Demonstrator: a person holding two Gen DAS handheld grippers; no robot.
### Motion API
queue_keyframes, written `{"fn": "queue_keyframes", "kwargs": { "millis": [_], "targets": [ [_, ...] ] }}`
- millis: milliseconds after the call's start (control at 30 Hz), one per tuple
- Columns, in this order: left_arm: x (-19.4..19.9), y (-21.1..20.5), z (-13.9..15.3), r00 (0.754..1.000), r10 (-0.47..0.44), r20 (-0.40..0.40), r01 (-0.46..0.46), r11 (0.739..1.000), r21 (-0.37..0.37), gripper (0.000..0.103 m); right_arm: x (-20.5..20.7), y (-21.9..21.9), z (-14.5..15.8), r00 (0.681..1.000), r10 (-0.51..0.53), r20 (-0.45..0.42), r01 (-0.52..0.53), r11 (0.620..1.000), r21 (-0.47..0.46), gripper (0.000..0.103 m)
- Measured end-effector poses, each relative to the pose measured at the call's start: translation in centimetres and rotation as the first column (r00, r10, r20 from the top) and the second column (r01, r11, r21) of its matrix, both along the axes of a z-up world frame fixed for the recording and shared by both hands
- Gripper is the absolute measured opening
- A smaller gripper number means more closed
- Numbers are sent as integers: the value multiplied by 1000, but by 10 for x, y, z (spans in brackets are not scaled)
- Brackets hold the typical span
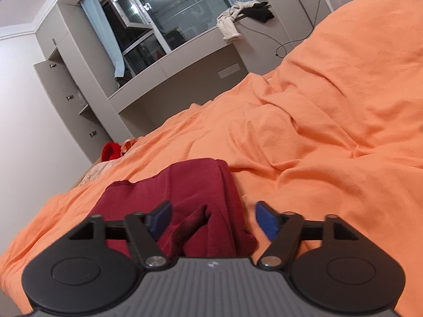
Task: Fold small clothes
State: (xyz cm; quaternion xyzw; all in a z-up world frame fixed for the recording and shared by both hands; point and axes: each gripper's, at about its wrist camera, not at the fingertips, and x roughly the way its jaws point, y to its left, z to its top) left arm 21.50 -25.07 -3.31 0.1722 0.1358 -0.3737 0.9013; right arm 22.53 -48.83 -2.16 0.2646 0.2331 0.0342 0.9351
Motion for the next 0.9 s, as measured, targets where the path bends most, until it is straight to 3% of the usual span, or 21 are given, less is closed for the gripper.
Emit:
{"fn": "queue_keyframes", "kwargs": {
  "millis": [400, 500, 733, 900],
  "targets": [
    [9, 18, 18, 989, -75, -130, 58, 989, -136, 62, 6, 8, -16, 995, 20, -103, -30, 995, -95, 100],
    [11, 26, 27, 987, -70, -141, 44, 983, -179, 75, 3, 5, -17, 994, 15, -109, -26, 995, -100, 103],
    [28, 52, 49, 986, 67, -154, -108, 955, -277, 100, 2, 6, -18, 993, 19, -117, -32, 993, -110, 103],
    [51, 74, 54, 960, 208, -186, -255, 925, -282, 102, 2, 6, -18, 993, 17, -120, -31, 993, -117, 103]
  ]
}}
